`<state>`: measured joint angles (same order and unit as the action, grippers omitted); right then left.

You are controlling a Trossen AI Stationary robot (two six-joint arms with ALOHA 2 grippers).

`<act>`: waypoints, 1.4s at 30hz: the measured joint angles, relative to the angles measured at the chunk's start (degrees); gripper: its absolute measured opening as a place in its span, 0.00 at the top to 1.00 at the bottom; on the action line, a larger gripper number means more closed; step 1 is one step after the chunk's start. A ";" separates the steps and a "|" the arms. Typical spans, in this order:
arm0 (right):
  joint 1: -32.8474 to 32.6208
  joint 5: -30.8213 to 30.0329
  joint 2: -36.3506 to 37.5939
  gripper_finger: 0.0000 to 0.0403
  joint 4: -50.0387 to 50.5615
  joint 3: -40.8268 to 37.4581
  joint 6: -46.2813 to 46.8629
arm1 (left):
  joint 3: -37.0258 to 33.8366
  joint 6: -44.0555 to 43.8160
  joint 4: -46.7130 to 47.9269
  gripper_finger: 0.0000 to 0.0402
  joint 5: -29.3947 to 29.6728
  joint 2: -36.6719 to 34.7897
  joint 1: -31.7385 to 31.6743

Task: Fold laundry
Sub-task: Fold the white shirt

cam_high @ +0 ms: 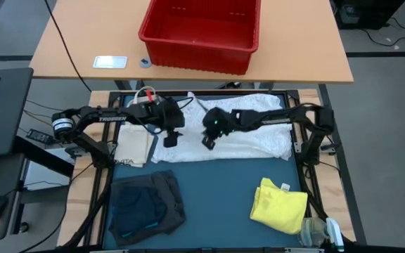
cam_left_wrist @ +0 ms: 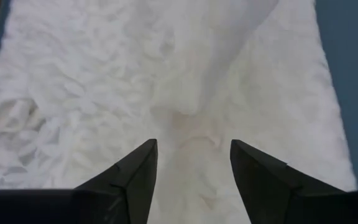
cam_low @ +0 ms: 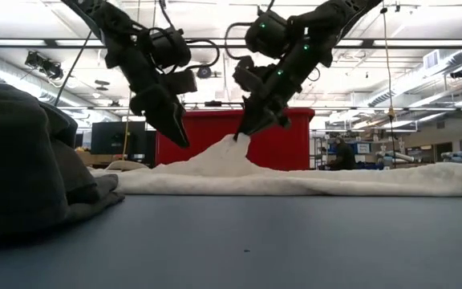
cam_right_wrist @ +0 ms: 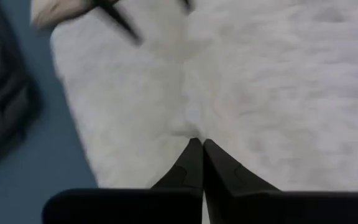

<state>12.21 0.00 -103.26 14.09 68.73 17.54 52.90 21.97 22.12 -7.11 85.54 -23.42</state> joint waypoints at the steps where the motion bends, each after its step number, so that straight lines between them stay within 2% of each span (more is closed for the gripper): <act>1: 0.93 0.20 0.53 0.99 0.28 0.00 0.85 | -0.71 -0.47 -1.67 0.49 0.02 0.00 0.00; 8: 6.66 0.68 1.33 0.99 2.36 -0.02 7.16 | -5.41 -4.04 -12.35 0.49 0.00 0.00 0.00; 12: 8.14 2.51 1.33 1.00 2.20 -0.02 7.32 | -7.34 -5.06 -17.48 0.49 0.02 0.32 0.00; 22: 8.30 4.11 1.33 1.00 1.86 -0.04 8.30 | -7.03 -10.33 -24.80 0.51 1.19 8.33 0.00; 26: 8.30 4.12 1.33 1.00 2.13 -0.04 8.45 | -6.80 -10.86 -24.79 0.63 2.36 11.02 -0.04; 30: 8.41 4.12 1.33 1.00 3.39 -0.04 9.25 | -6.77 -11.54 -23.46 0.86 1.64 11.72 0.22; 32: 8.46 4.35 1.33 1.00 4.29 -0.07 9.31 | -6.78 -13.35 -22.45 0.96 1.47 10.03 0.51; 37: 7.89 7.05 1.75 1.00 6.04 -0.07 9.33 | -6.63 -16.12 -20.46 0.97 3.66 2.06 0.98; 42: 4.47 9.15 2.23 1.00 7.75 -0.09 10.83 | -3.87 -17.13 -8.43 0.97 5.14 -7.29 2.04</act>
<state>16.68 9.15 -101.03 21.83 68.64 28.37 49.03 4.84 13.68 -1.97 78.25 -21.38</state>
